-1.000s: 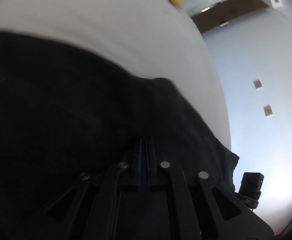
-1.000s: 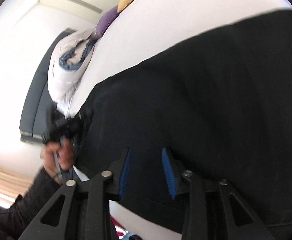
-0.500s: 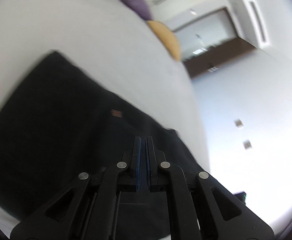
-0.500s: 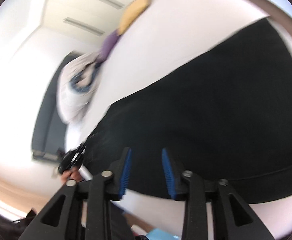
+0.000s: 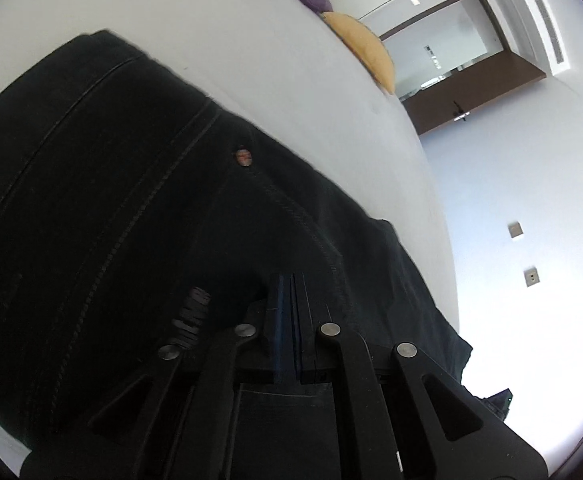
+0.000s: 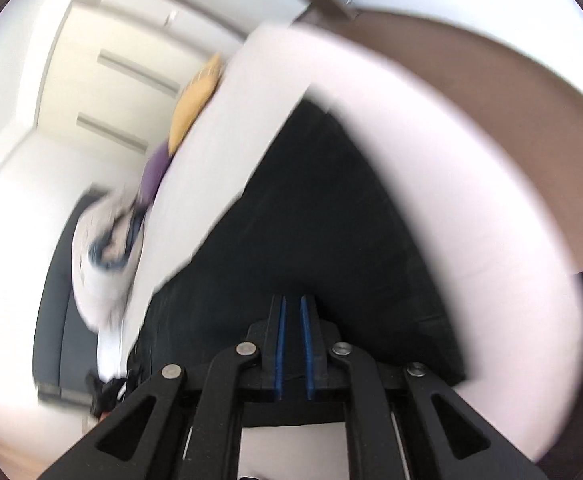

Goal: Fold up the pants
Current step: 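Open the right tool and withdraw it while the left tool holds the waistband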

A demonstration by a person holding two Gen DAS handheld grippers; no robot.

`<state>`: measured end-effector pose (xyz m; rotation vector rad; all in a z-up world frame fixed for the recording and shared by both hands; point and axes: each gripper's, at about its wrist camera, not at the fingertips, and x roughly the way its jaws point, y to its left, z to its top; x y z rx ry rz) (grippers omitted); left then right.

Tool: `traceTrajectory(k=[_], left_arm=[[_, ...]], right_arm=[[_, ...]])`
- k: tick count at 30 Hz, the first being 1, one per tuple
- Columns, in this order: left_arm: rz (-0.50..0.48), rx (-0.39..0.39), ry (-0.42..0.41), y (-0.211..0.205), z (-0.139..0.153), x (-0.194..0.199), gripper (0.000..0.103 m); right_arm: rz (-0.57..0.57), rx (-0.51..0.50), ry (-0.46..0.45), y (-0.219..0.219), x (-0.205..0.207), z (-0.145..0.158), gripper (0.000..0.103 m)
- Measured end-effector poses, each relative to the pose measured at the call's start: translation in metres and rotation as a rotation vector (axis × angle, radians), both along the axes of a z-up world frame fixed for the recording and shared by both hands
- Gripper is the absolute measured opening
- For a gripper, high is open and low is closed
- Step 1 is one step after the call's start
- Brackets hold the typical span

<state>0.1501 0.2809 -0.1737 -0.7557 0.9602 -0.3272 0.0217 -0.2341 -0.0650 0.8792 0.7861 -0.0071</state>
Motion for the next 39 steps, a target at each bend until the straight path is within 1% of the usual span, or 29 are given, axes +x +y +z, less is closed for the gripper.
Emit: traceTrajectory(k=[2,4,5,6,7,8,10,11,12,13,14,15,17,21,22,23,24,25,26,27,28,29,30,32,33,35,36,37,39], left_arm=[[-0.057,-0.073,-0.073,-0.03,0.019,-0.007,0.004],[-0.142,-0.209,-0.144,-0.083,0.032,-0.009,0.005],[-0.183,-0.26,-0.158,-0.11,0.033,-0.009,0.007],[-0.23,-0.294,-0.156,-0.14,0.029,-0.008,0.012],[-0.267,-0.307,-0.137,-0.17,0.021,-0.007,0.016],[-0.291,-0.305,-0.108,-0.195,0.01,-0.005,0.016],[-0.298,-0.288,-0.019,-0.23,-0.02,0.001,0.016],[-0.283,-0.279,0.014,-0.237,-0.034,0.003,0.016],[-0.242,-0.279,0.037,-0.235,-0.048,0.005,0.016],[-0.211,-0.319,0.039,-0.228,-0.055,0.006,0.013],[-0.178,-0.353,0.039,-0.218,-0.058,0.007,0.013],[-0.163,-0.346,0.038,-0.212,-0.057,0.007,0.013],[-0.162,-0.293,0.029,-0.199,-0.054,0.012,0.013],[-0.099,-0.297,0.014,-0.162,-0.057,0.008,0.011],[-0.093,-0.296,0.012,-0.147,-0.058,-0.004,0.011],[-0.088,-0.291,0.011,-0.143,-0.058,-0.005,0.011],[-0.085,-0.286,0.007,-0.141,-0.057,-0.006,0.011],[-0.079,-0.276,0.007,-0.184,-0.053,0.0,0.011],[-0.071,-0.268,0.006,-0.18,-0.053,-0.001,0.011],[-0.063,-0.262,0.007,-0.178,-0.052,-0.005,0.011],[-0.055,-0.257,0.008,-0.179,-0.049,-0.005,0.011],[-0.046,-0.253,0.008,-0.14,-0.047,0.009,0.011],[-0.044,-0.245,0.0,-0.147,-0.043,0.012,0.011],[-0.04,-0.225,-0.002,-0.159,-0.032,0.007,0.012],[-0.043,-0.236,-0.008,-0.166,-0.022,-0.002,0.016],[-0.051,-0.278,-0.022,-0.169,-0.025,-0.016,0.047],[-0.045,-0.293,-0.038,-0.175,-0.02,-0.017,0.07],[-0.037,-0.288,-0.058,-0.182,-0.014,-0.017,0.083],[-0.043,-0.271,-0.045,-0.201,-0.012,-0.01,0.091]], right_arm=[[0.002,0.019,-0.084,0.003,-0.007,0.014,0.019],[0.074,0.088,-0.173,0.029,0.001,0.023,0.025],[0.129,0.125,-0.211,0.053,0.011,0.023,0.035],[0.185,0.152,-0.225,0.072,0.022,0.021,0.044],[0.24,0.171,-0.218,0.092,0.033,0.015,0.044],[0.284,0.18,-0.195,0.113,0.048,0.004,0.044],[0.293,0.186,-0.145,0.132,0.071,-0.018,0.044],[0.258,0.187,-0.1,0.131,0.083,-0.034,0.04],[0.226,0.201,-0.085,0.131,0.093,-0.042,0.017],[0.191,0.214,-0.075,0.124,0.099,-0.05,0.006],[0.141,0.214,-0.064,0.115,0.103,-0.053,0.0],[0.102,0.229,-0.085,0.101,0.1,-0.052,0.0],[0.026,0.204,-0.118,0.066,0.09,-0.045,0.0],[-0.129,0.156,-0.165,0.004,0.072,-0.03,0.0],[-0.164,0.122,-0.163,-0.011,0.065,-0.023,0.0],[-0.213,0.07,-0.154,-0.033,0.054,-0.016,0.009],[-0.28,0.032,-0.142,-0.063,0.037,-0.013,0.034],[-0.379,0.029,-0.103,-0.085,0.025,-0.013,0.046],[-0.451,0.059,-0.089,-0.104,0.009,-0.013,0.05],[-0.49,0.093,-0.108,-0.116,-0.004,-0.01,0.05],[-0.497,0.092,-0.135,-0.123,-0.018,-0.001,0.051],[-0.478,0.06,-0.149,-0.121,-0.028,0.012,0.06],[-0.451,0.047,-0.157,-0.11,-0.025,0.022,0.078],[-0.38,0.069,-0.171,-0.095,-0.048,0.033,0.088],[-0.346,0.089,-0.18,-0.081,-0.055,0.034,0.088],[-0.308,0.13,-0.156,-0.048,-0.061,0.028,0.088],[-0.3,0.154,-0.131,-0.036,-0.062,0.022,0.088],[-0.294,0.184,-0.098,-0.024,-0.062,0.012,0.088],[-0.282,0.234,-0.046,-0.011,-0.057,-0.007,0.088]])
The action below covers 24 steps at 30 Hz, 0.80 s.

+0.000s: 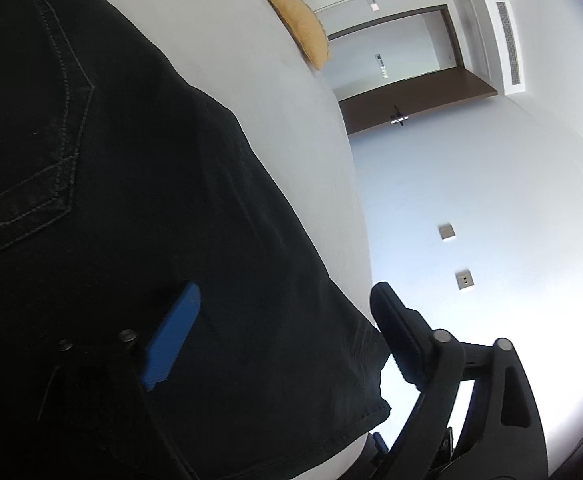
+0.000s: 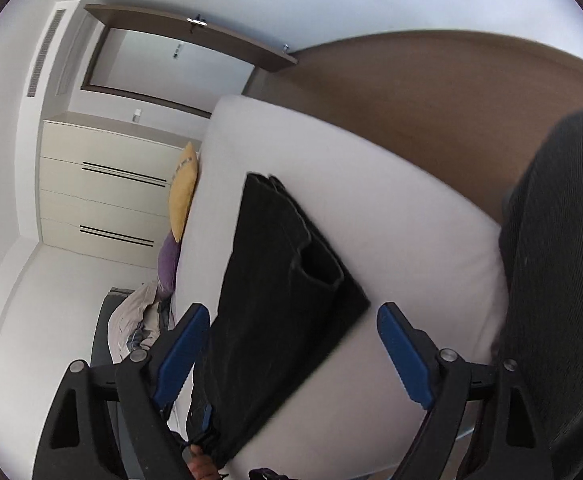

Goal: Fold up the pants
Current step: 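Grasp the folded jeans leg edge with the right tool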

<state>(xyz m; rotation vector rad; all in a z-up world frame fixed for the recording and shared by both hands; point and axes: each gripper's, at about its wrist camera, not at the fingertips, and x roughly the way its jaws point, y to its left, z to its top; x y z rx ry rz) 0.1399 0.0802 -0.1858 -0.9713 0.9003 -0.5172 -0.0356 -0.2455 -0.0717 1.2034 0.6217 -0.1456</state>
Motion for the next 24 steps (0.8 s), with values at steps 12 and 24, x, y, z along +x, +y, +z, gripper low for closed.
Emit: traceTrajectory(k=[12,24], left_arm=[[-0.037,-0.034,-0.005,-0.009,0.025,0.006,0.101],[-0.032,-0.051,0.007,-0.006,0.021,0.016,0.102]], right_arm=[[-0.042,0.133,-0.075,-0.002,0.01,-0.017,0.092],[-0.026,0.144,-0.106,0.001,0.041,-0.024,0.07]])
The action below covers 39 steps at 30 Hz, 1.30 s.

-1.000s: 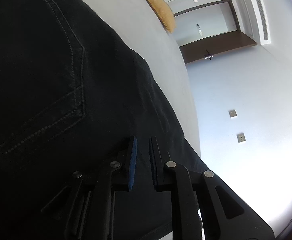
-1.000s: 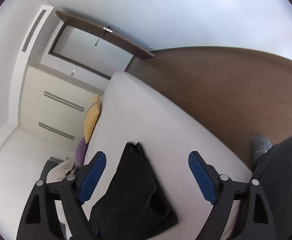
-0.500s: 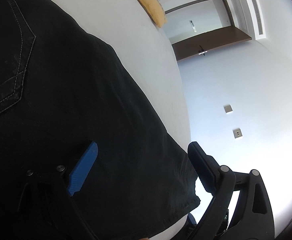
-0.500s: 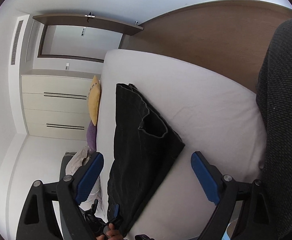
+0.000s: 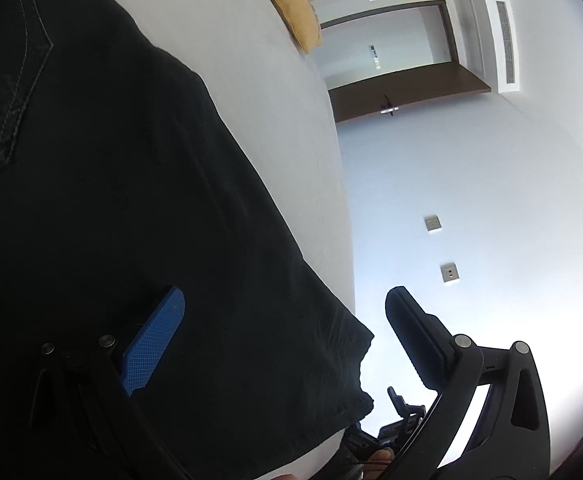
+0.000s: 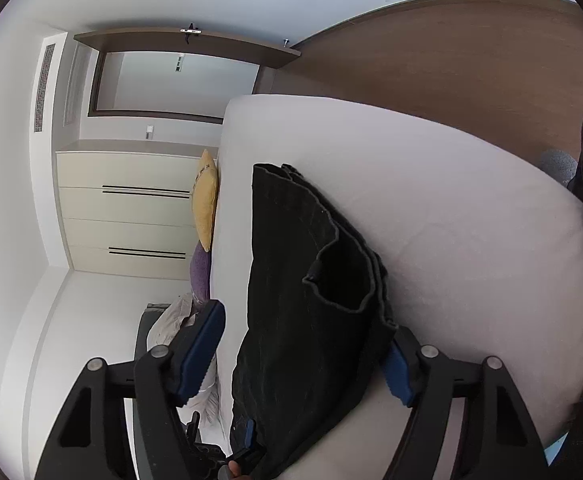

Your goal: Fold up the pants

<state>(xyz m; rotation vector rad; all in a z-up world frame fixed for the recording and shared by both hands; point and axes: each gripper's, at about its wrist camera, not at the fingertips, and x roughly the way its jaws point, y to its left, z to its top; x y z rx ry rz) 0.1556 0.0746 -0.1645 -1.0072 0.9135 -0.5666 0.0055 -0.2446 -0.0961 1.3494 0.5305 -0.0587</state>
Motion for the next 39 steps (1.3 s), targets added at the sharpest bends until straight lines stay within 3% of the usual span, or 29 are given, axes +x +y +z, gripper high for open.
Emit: traceTrajectory(k=[2,4,6,8,9,10,11,14,17,18,20,21,24,26,29,36,39], left_arm=[[0.019,0.072,-0.015,0.005,0.008,0.0,0.101],[0.02,0.082,-0.035,0.009,0.014,0.0,0.101],[0.021,0.14,-0.028,0.01,0.017,0.001,0.1],[-0.001,0.208,-0.03,0.005,0.018,0.002,0.091],[-0.035,0.237,-0.035,-0.001,0.019,0.004,0.074],[-0.063,0.25,-0.04,-0.008,0.02,0.003,0.066],[-0.1,0.263,-0.052,-0.019,0.023,0.004,0.065],[-0.185,0.236,-0.089,-0.049,0.03,0.005,0.061],[-0.274,0.242,-0.114,-0.082,0.029,0.006,0.042],[-0.293,0.232,-0.104,-0.087,0.028,0.008,0.03],[-0.305,0.219,-0.07,-0.096,0.017,0.013,0.027],[-0.31,0.209,-0.054,-0.1,0.01,0.016,0.02],[-0.306,0.228,0.007,-0.107,-0.014,0.026,0.017],[-0.302,0.238,0.042,-0.105,-0.031,0.025,0.008],[-0.292,0.204,0.073,-0.086,-0.056,0.017,0.006],[-0.303,0.213,0.086,-0.092,-0.067,0.024,0.003],[-0.305,0.196,0.091,-0.088,-0.069,0.025,0.002]], right_arm=[[0.0,0.001,0.006,-0.001,0.001,-0.001,0.062],[-0.002,0.008,0.015,-0.003,0.002,-0.004,0.053],[-0.003,0.007,0.029,-0.003,0.001,-0.008,0.039],[0.002,-0.001,0.047,-0.003,0.001,-0.01,0.028],[0.004,-0.003,0.053,-0.003,0.002,-0.01,0.024],[0.004,-0.005,0.057,-0.003,0.002,-0.011,0.023],[0.006,-0.01,0.061,-0.003,0.002,-0.011,0.021],[0.01,-0.023,0.067,-0.003,0.003,-0.011,0.017],[0.017,-0.041,0.076,-0.003,0.002,-0.01,0.014],[0.019,-0.045,0.078,-0.002,0.002,-0.01,0.014],[0.021,-0.051,0.08,-0.002,0.003,-0.01,0.013],[0.022,-0.054,0.081,-0.002,0.002,-0.01,0.013],[0.027,-0.074,0.087,-0.001,0.003,-0.008,0.013],[0.033,-0.1,0.096,0.002,0.004,-0.007,0.012],[0.041,-0.151,0.118,0.004,0.006,-0.001,0.012],[0.055,-0.305,0.19,0.019,0.018,0.021,0.011],[0.124,-0.49,0.203,0.046,0.037,0.05,0.011]])
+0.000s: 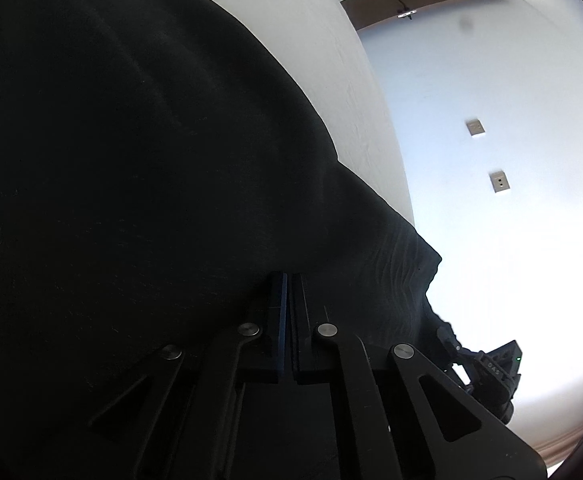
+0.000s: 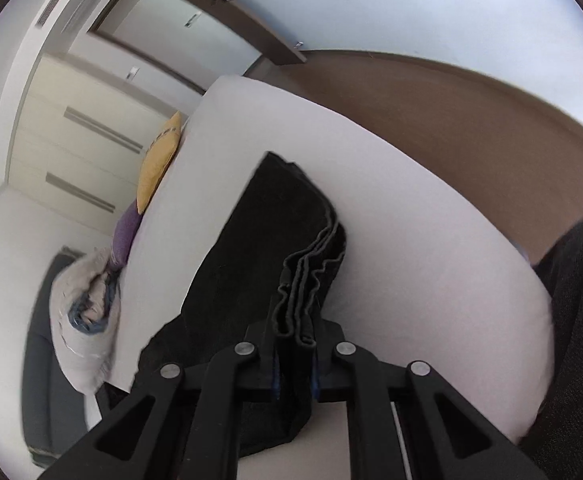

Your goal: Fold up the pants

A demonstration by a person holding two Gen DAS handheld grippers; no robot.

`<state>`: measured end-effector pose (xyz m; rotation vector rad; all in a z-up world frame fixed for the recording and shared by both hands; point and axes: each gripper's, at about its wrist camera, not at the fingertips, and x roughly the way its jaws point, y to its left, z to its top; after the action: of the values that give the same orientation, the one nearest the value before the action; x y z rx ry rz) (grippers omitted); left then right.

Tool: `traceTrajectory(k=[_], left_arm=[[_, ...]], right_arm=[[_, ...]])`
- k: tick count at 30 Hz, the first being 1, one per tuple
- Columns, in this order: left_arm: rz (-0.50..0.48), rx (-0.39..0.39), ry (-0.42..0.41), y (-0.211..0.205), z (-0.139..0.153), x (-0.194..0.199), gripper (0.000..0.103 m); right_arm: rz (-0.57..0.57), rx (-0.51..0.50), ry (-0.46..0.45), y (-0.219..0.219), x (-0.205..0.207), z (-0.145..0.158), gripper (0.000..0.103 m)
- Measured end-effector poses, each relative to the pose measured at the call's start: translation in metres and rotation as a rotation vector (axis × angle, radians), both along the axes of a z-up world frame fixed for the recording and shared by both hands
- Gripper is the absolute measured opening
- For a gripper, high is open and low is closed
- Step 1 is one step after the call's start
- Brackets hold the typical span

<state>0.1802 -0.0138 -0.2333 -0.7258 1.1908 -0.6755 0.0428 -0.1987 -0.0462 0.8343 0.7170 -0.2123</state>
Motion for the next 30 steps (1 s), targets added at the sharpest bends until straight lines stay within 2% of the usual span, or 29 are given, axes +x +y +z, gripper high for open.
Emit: traceTrajectory(k=[2,4,6,8,11,15,17,18,19,21,22,24,27,30], left_arm=[[0.001,-0.012,0.004,0.002,-0.001,0.0,0.002],[0.002,-0.025,0.004,0.004,-0.004,0.0,0.002],[0.006,-0.035,0.007,0.005,-0.005,0.0,0.002],[0.01,-0.044,0.014,0.006,-0.005,0.0,0.002],[0.012,-0.045,0.015,0.006,-0.004,-0.001,0.002],[0.03,-0.078,0.046,0.011,-0.001,0.0,0.002],[0.062,-0.08,0.053,0.017,0.008,0.0,0.005],[0.071,-0.096,0.054,0.019,0.012,0.0,0.019],[0.076,-0.124,0.056,0.021,0.018,0.0,0.052],[0.081,-0.189,0.048,0.021,0.031,0.002,0.091],[0.08,-0.192,0.045,0.019,0.038,0.003,0.099],[0.049,-0.182,0.042,0.011,0.047,0.011,0.1],[-0.011,-0.092,0.083,-0.004,0.045,0.026,0.1],[-0.05,-0.047,0.103,-0.013,0.04,0.033,0.098]], right_arm=[[0.143,-0.181,-0.007,0.044,0.019,0.026,0.011],[0.354,-0.334,-0.012,0.107,0.04,0.037,0.011],[0.503,-0.404,0.007,0.156,0.052,0.03,0.011],[0.594,-0.457,0.034,0.193,0.06,0.013,0.011],[0.66,-0.539,0.058,0.218,0.061,-0.001,0.011],[0.651,-0.546,0.055,0.215,0.057,-0.003,0.011],[0.647,-0.582,0.05,0.212,0.055,0.001,0.011],[0.648,-0.609,0.045,0.216,0.053,0.002,0.011],[0.654,-0.642,0.043,0.221,0.051,0.003,0.011],[0.669,-0.708,0.033,0.228,0.048,0.003,0.011],[0.678,-0.75,0.028,0.233,0.046,0.003,0.011],[0.693,-0.832,0.01,0.243,0.041,0.003,0.011],[0.717,-0.969,-0.015,0.257,0.033,0.003,0.011],[0.745,-1.1,-0.027,0.271,0.026,-0.003,0.011]])
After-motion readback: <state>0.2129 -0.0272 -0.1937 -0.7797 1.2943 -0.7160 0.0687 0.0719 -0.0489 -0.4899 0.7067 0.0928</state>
